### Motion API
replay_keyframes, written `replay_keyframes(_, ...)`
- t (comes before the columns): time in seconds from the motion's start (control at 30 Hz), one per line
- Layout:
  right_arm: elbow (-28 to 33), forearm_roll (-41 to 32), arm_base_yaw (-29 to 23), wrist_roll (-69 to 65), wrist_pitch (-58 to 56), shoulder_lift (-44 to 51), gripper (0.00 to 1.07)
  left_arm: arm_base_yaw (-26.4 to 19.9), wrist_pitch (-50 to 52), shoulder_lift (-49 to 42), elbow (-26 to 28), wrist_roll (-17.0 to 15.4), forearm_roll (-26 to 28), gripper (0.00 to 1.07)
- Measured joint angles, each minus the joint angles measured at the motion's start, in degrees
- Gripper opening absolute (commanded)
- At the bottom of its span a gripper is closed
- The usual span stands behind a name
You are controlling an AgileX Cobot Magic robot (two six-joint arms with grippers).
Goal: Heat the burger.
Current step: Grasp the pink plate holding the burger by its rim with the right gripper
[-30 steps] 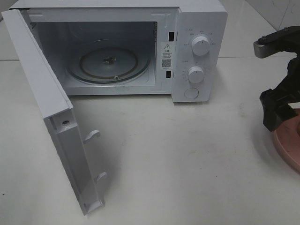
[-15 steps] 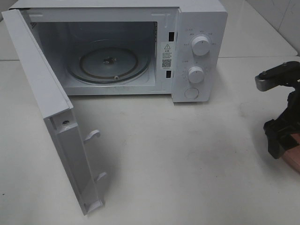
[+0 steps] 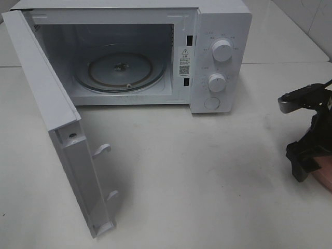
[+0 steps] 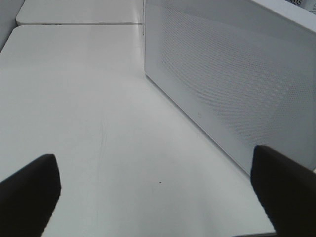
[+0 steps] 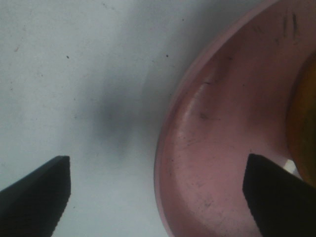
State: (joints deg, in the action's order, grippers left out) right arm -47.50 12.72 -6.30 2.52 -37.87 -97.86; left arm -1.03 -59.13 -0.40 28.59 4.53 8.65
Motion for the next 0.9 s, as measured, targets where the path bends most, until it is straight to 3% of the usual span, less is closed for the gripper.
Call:
replay_keyframes(0.67,1.83,2.12,0.0,-2.52,7.68,-5.33,0.85,0.0,0.0,0.0,0.0,0.0,0.0,1.01)
replay_keyframes(0.83,1.83,2.29,0.0,-2.92,7.68,-5.33,0.71,0.0,0.0,0.0,0.0,0.0,0.0,1.01)
replay_keyframes(0.9,1.83,2.52,0.0,-4.3,7.62,-5.33,0.54,0.0,0.0,0.0,0.0,0.0,0.0,1.01)
